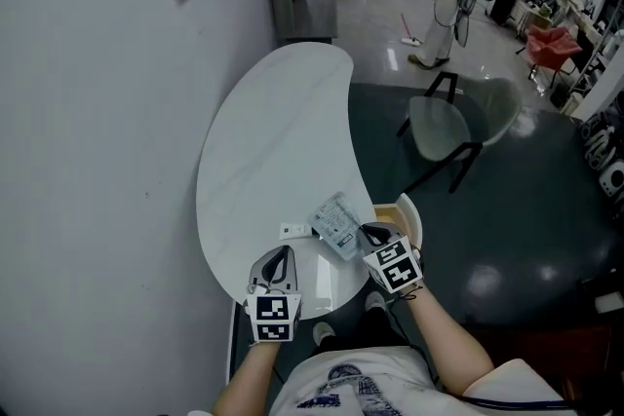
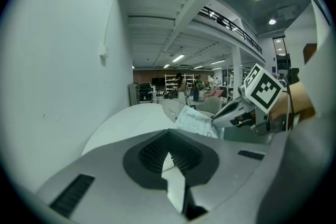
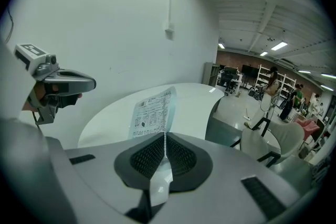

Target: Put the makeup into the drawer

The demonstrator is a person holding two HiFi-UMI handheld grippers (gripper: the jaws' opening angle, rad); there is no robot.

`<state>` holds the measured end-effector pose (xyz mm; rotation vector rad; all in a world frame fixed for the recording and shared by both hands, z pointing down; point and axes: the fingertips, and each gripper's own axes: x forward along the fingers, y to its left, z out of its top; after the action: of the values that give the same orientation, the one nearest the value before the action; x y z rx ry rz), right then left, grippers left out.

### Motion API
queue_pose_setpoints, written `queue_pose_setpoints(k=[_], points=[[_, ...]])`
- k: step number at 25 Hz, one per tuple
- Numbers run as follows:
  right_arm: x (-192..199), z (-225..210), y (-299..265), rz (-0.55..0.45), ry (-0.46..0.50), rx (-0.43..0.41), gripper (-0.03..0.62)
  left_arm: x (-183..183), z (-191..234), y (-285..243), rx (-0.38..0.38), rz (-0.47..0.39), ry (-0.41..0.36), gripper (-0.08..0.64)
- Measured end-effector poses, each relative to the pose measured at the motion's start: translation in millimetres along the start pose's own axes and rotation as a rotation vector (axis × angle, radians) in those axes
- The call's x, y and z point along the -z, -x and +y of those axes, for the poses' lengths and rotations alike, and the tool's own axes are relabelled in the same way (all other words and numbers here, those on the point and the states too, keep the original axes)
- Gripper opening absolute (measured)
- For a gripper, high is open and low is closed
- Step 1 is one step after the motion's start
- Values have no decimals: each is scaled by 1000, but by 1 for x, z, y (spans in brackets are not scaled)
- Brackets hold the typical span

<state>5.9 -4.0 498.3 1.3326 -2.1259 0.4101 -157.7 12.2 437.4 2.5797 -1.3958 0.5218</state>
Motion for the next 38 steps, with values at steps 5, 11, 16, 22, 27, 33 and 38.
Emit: queue_pose_setpoints(k=[5,11,16,22,27,33,38], points=[[6,-25,10,-7,-32,15,29,-6,-20,-19,20,10,-16,41],[26,-66,22,-3,-56,33,29,-13,-52,-45,35,27,-27,41],[47,-103,30,13,-72,33,29,-16,-80,-70,34,40,-25,41],[66,-150,36,26,-84,29,29,-19,-113,-100,26,57,-16,41],[80,-179,38,44,-82,13,29,-20,-135,-119,11,73,-2,41],[103,-207,30,86,-69,-11,29,-15,-152,-146,-13,87,20,41],[125,-218,17,131,-62,-36,29,-6,-163,-161,-27,101,33,41]])
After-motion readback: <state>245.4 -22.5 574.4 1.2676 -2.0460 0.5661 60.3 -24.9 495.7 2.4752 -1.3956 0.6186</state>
